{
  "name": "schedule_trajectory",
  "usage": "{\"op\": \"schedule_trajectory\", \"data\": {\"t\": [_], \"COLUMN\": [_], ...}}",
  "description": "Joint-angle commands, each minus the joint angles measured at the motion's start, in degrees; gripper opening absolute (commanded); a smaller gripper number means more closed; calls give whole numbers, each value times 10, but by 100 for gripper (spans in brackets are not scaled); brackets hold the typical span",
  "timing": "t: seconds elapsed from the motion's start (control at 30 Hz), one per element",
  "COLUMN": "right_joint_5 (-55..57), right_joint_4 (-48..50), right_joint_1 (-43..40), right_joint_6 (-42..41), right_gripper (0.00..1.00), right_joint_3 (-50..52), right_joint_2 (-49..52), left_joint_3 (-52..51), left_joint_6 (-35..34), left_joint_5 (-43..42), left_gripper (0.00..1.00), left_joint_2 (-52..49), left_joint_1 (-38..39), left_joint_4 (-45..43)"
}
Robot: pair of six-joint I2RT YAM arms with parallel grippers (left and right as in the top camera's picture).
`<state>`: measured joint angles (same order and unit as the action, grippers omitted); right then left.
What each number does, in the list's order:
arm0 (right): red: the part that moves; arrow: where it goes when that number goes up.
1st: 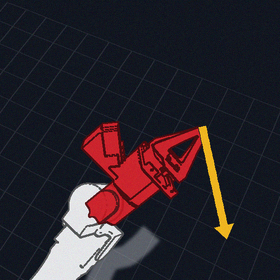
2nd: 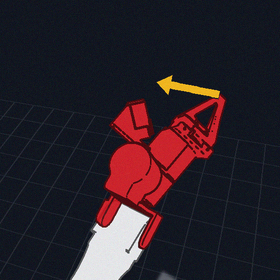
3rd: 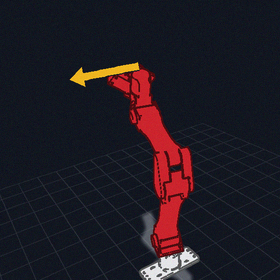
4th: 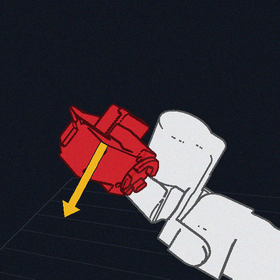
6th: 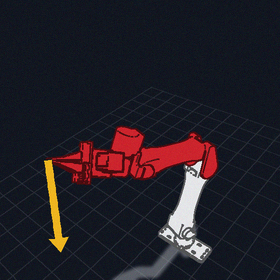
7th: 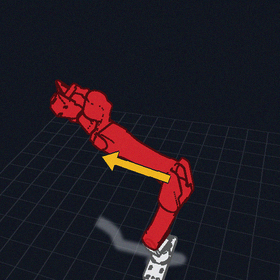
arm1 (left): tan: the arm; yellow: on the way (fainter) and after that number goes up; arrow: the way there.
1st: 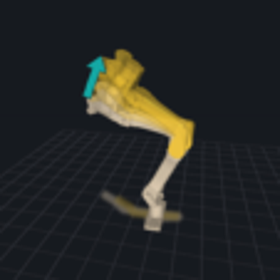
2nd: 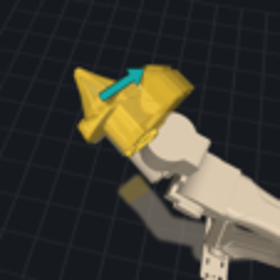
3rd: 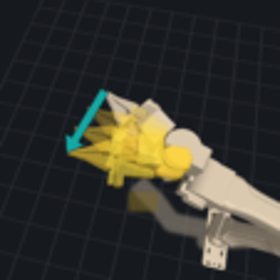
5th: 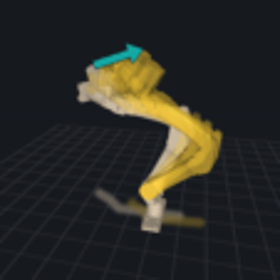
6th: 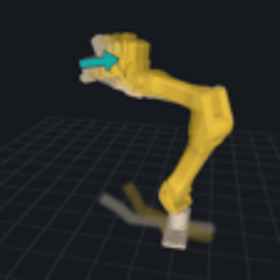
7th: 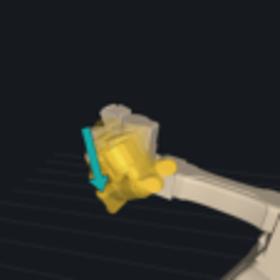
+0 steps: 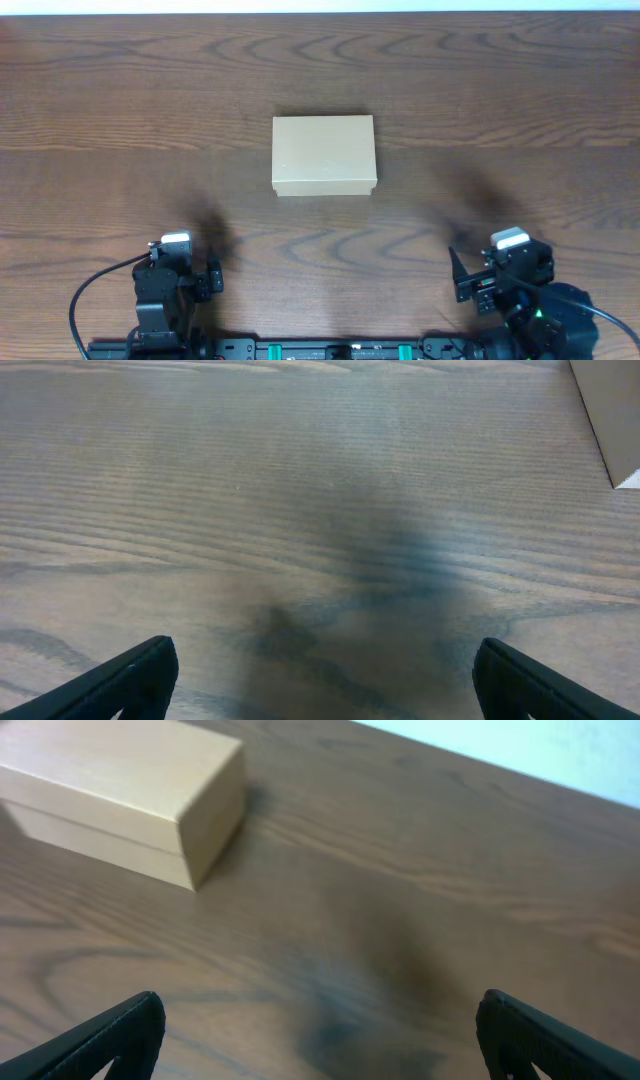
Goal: Pack container
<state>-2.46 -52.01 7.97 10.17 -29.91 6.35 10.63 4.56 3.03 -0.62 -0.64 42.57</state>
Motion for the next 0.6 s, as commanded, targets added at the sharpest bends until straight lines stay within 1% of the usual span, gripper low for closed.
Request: {"op": "schedule_trajectory", "data": {"t": [0.0, 0.1, 0.37, 0.57], "right_joint_5": [6, 5, 7, 6], "right_joint_4": [4, 4, 48, 57], "right_joint_1": [-22, -29, -31, -31], "right_joint_6": [10, 7, -112, -168], "right_gripper": [99, 99, 99, 99], "right_joint_3": [35, 69, 149, 196], "right_joint_2": [-31, -51, -60, -60], "left_joint_3": [-4, -4, -4, -4], "left_joint_6": [6, 6, 6, 6], "left_joint_5": [3, 3, 3, 3], "left_gripper": [95, 95, 95, 95], "left_joint_2": [4, 4, 4, 4], "left_joint_1": [-1, -1, -1, -1], "left_joint_4": [14, 14, 14, 14]}}
